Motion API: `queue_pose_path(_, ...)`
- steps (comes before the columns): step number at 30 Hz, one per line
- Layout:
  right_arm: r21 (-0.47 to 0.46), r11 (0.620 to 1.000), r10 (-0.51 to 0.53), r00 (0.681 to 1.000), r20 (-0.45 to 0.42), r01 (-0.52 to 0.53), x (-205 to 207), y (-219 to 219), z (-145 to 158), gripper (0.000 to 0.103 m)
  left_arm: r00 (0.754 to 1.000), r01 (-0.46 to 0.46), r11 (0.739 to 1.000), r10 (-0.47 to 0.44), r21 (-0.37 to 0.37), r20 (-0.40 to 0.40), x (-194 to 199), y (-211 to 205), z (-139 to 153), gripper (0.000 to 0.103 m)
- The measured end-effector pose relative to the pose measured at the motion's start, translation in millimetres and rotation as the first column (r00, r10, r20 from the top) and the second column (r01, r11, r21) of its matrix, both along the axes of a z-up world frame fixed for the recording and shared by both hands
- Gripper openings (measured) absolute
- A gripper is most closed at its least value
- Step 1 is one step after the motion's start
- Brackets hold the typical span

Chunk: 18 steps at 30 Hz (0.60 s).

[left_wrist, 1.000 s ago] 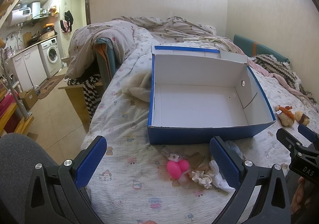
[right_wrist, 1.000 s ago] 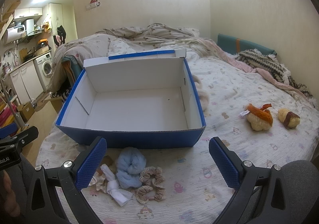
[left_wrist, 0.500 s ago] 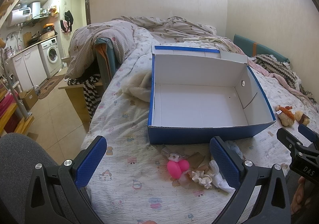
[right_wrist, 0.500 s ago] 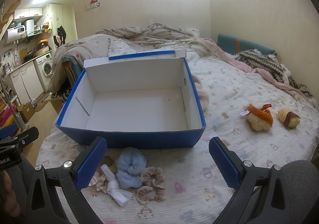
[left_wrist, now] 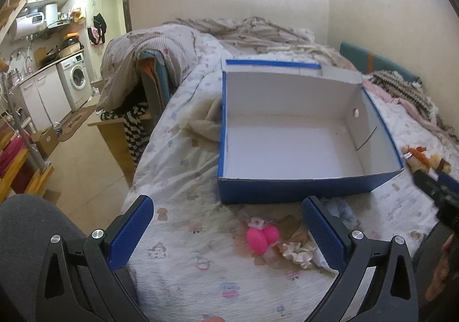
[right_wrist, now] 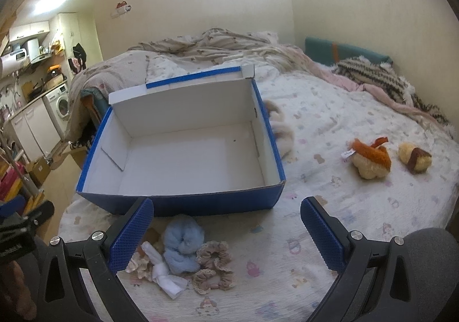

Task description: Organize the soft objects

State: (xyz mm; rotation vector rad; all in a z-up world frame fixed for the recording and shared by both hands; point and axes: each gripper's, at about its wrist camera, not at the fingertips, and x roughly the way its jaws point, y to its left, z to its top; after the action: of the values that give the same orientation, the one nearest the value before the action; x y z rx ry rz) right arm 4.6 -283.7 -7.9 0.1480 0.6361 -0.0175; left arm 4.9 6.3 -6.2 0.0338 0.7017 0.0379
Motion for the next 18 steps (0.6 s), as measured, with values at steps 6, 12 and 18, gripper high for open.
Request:
queue_pose_path(6,0.082,0.996,0.031,0.995,-0.091,-0.024,13,-16,-6,0.103,0.993,-0.056,0.998,0.053,-0.022,-0.104,17,14,-8,0.103)
queue_pose_path(12,0.112,0.988,0.132,0.953,-0.273,-0.105,43,-19,-28,0.103,0.965,-0.088,0.996,0.081,-0.018,-0.25,47,25,-28,0.103)
queue_pose_path(18,0.225,0.969,0.193,0.888,-0.418,-0.105,69,-25,-63,0.103,0.918,-0.126,0.991,0.098,-0.047,-0.384,74,41,-49,0.103)
